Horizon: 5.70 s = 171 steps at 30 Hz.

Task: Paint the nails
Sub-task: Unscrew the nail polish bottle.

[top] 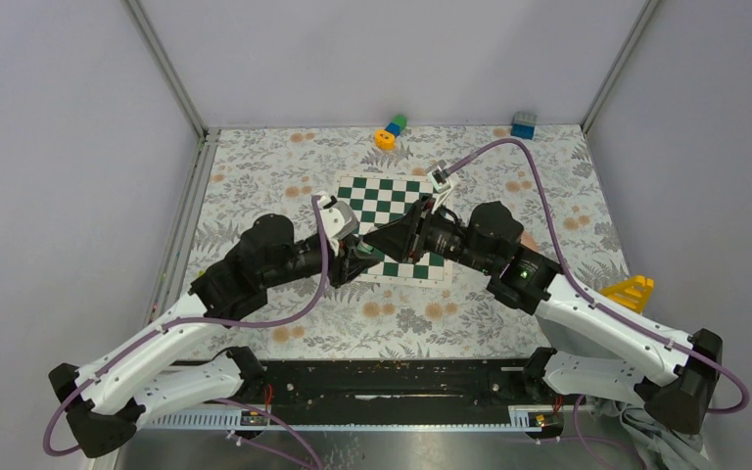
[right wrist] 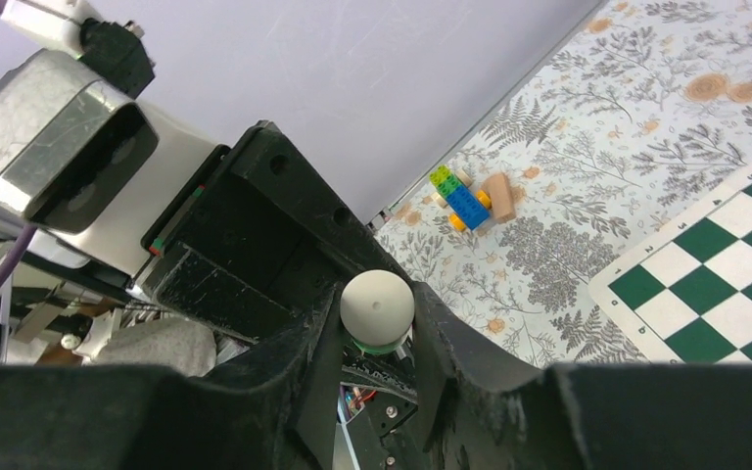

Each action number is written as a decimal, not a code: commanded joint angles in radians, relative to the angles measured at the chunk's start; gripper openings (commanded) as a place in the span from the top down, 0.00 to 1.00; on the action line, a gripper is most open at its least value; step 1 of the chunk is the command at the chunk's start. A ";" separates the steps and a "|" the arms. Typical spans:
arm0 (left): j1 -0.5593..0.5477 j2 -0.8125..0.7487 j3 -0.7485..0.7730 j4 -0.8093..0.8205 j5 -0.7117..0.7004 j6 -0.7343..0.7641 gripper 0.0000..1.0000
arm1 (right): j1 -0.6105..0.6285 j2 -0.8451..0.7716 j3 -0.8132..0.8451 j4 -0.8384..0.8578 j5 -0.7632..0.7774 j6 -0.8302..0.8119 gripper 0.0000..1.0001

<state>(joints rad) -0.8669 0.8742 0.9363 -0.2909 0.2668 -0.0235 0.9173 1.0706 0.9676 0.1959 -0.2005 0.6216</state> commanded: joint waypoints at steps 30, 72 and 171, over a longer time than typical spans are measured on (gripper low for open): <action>0.015 0.005 0.021 0.192 0.660 -0.049 1.00 | 0.005 -0.162 0.010 0.156 -0.445 -0.207 0.86; 0.016 -0.025 0.018 0.096 -0.025 -0.009 1.00 | 0.025 -0.089 0.030 0.002 0.094 0.002 0.42; 0.020 -0.002 0.002 0.244 0.666 -0.085 1.00 | 0.035 -0.171 0.063 0.119 -0.330 -0.232 1.00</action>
<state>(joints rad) -0.8444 0.8677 0.9340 -0.0666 0.9054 -0.1135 0.9508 0.9257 1.0183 0.2497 -0.5404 0.4183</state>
